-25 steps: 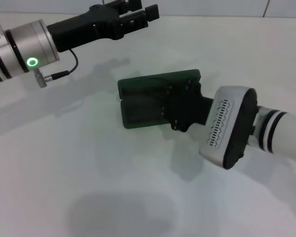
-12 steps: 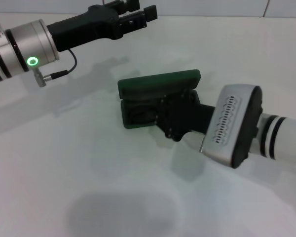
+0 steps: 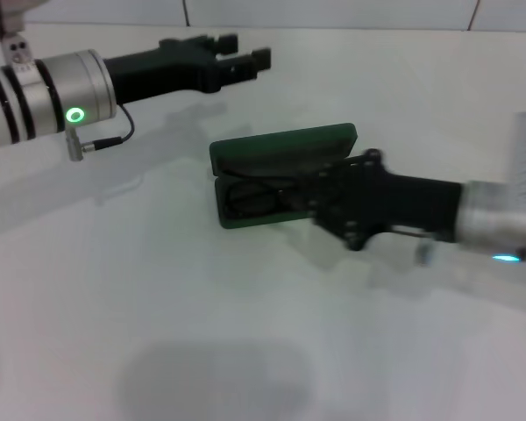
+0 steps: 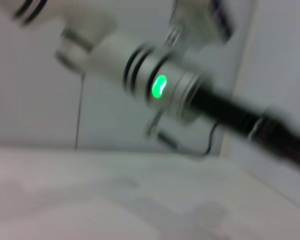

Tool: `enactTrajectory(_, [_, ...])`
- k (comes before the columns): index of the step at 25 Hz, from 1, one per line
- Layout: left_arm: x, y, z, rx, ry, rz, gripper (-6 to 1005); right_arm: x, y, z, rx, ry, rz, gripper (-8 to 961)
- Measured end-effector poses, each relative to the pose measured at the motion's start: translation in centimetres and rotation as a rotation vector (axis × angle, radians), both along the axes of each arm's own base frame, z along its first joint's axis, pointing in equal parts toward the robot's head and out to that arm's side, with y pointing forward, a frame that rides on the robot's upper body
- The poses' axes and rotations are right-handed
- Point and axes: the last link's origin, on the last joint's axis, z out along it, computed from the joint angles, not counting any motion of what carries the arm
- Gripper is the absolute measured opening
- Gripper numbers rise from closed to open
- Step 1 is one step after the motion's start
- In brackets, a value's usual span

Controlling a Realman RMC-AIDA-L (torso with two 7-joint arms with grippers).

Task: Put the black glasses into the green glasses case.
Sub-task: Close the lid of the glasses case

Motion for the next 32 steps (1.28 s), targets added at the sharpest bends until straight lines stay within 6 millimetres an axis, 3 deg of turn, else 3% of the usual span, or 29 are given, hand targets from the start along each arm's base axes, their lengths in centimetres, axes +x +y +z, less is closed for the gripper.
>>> enactTrajectory(5, [-0.2, 1.0, -1.7, -0.041, 0.144, 0.051, 728, 3.1, -0.9, 5.1, -0.161, 0.154, -0.024, 197])
enactTrajectory(9, [0.1, 1.2, -2.9, -0.072, 0.225, 0.048, 729, 4.4, -1.6, 7.5, -0.213, 0.233, -0.046, 210])
enactTrajectory(16, [0.6, 1.2, -3.9, -0.094, 0.277, 0.025, 728, 5.3, -1.9, 7.7, -0.165, 0.262, -0.094, 235])
enactTrajectory(27, [0.3, -0.4, -4.8, -0.161, 0.288, -0.033, 726, 5.9, -1.1, 7.0, -0.137, 0.203, -0.137, 603])
enactTrajectory(32, [-0.2, -1.4, -5.5, -0.176, 0.317, -0.082, 726, 5.9, -0.5, 6.9, -0.121, 0.189, -0.148, 601])
